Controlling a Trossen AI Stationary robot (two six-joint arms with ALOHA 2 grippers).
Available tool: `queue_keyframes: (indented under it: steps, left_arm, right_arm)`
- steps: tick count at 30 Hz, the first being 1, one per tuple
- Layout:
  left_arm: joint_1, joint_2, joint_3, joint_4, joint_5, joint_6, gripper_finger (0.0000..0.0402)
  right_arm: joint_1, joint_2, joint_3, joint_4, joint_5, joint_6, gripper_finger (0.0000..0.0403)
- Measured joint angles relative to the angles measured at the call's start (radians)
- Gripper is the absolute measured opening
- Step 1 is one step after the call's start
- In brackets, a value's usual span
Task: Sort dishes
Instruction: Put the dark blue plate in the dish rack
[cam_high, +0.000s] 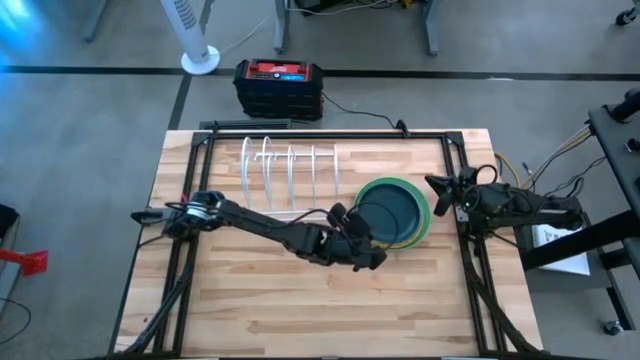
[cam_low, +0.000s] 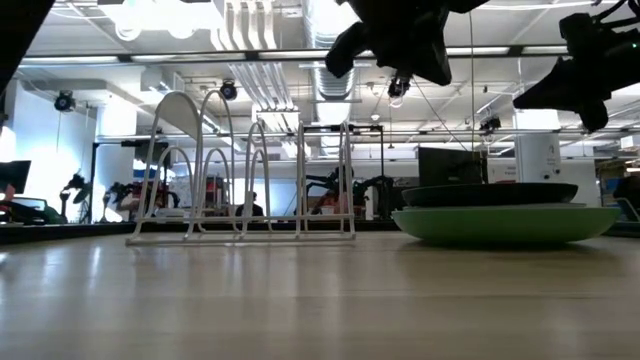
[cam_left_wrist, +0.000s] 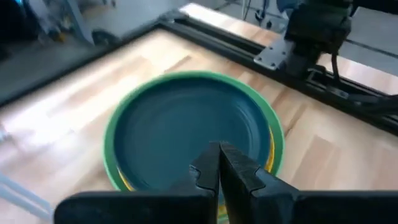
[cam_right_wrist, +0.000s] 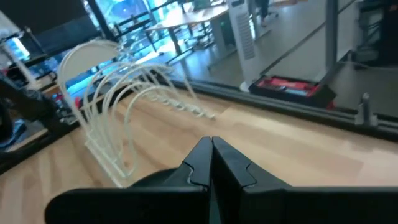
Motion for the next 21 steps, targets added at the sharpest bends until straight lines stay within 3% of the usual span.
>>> queue_keyframes:
  steps: [3,9,16,21]
  left_arm:
    - [0.004,0.0,-0.001,-0.016,0.025,-0.039,0.0]
    - [0.009,0.006,-0.001,-0.026,0.023,0.04,0.0]
    - [0.03,0.007,-0.015,-0.039,-0.072,-0.255,0.0]
    - [0.046,0.008,-0.058,-0.043,-0.076,-0.421,0.0]
  right_arm:
    - [0.0,0.0,0.01,0.0,0.019,-0.025,0.0]
    - [0.0,0.0,0.012,-0.002,0.023,-0.038,0.0]
    - [0.0,0.0,0.012,-0.006,0.023,-0.045,0.0]
    - [0.0,0.0,0.012,-0.028,0.011,-0.017,0.0]
